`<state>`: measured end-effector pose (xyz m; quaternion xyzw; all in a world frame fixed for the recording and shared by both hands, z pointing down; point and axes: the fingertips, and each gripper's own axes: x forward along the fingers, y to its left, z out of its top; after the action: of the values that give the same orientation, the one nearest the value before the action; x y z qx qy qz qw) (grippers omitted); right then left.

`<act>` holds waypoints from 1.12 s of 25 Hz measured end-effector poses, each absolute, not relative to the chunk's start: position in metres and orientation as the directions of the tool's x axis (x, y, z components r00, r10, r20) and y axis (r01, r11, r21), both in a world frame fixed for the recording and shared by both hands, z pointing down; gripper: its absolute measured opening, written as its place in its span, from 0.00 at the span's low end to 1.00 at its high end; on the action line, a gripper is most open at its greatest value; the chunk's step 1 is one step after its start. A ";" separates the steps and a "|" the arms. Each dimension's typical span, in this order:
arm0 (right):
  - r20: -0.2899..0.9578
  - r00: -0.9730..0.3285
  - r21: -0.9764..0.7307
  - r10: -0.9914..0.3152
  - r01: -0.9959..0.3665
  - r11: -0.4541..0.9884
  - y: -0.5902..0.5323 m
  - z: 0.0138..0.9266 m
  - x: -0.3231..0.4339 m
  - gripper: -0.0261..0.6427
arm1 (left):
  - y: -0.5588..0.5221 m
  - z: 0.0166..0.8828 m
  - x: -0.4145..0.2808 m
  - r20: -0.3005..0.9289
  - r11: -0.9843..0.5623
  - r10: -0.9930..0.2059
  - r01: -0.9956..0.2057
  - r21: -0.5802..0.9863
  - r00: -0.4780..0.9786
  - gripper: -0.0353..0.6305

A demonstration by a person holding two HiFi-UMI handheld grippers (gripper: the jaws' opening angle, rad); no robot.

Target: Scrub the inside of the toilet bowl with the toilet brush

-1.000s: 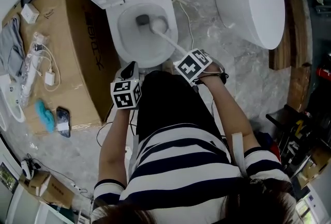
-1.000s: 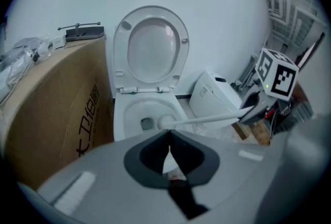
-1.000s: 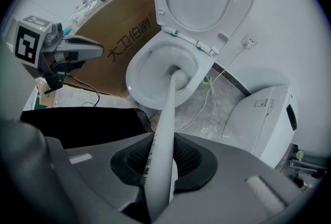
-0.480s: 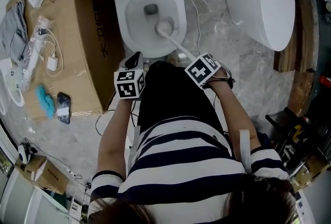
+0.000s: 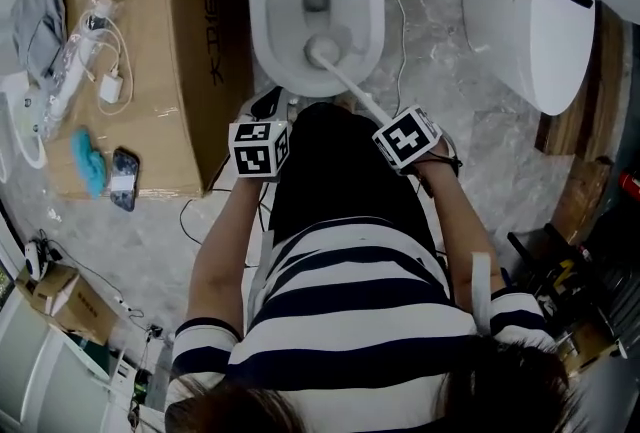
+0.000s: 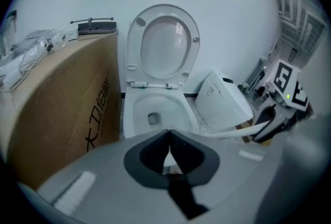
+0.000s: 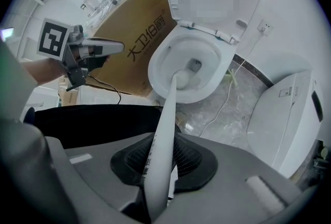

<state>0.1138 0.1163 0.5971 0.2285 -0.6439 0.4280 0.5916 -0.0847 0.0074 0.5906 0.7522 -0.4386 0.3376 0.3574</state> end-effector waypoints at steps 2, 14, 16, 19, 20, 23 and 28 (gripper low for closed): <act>0.953 -0.217 -0.299 0.212 -0.798 0.523 0.113 0.599 0.108 0.16 | 0.007 0.591 -0.089 0.823 -0.350 -0.422 -0.906 0.239 0.380 0.05; 0.928 -0.318 -0.373 0.196 -0.792 0.483 0.086 0.605 0.074 0.17 | 0.008 0.590 -0.105 0.823 -0.312 -0.441 -0.921 0.233 0.358 0.05; 0.929 -0.320 -0.370 0.187 -0.792 0.485 0.080 0.607 0.072 0.17 | 0.009 0.589 -0.106 0.823 -0.308 -0.443 -0.922 0.234 0.356 0.05; 0.931 -0.323 -0.363 0.167 -0.792 0.491 0.069 0.608 0.068 0.17 | 0.009 0.588 -0.108 0.822 -0.307 -0.446 -0.923 0.231 0.354 0.05; 0.933 -0.324 -0.359 0.159 -0.792 0.493 0.066 0.609 0.068 0.17 | 0.009 0.587 -0.108 0.822 -0.307 -0.447 -0.924 0.229 0.353 0.05; 0.934 -0.332 -0.351 0.129 -0.797 0.492 0.055 0.609 0.066 0.17 | 0.007 0.585 -0.108 0.818 -0.310 -0.456 -0.924 0.223 0.350 0.05; 0.927 -0.366 -0.362 0.083 -0.812 0.458 0.038 0.609 0.060 0.17 | 0.003 0.583 -0.109 0.814 -0.310 -0.465 -0.925 0.218 0.347 0.05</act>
<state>0.0600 0.0379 0.6091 0.2629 -0.6935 0.4494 0.4980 -0.1088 0.0027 0.5830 0.7408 -0.4692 0.3259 0.3533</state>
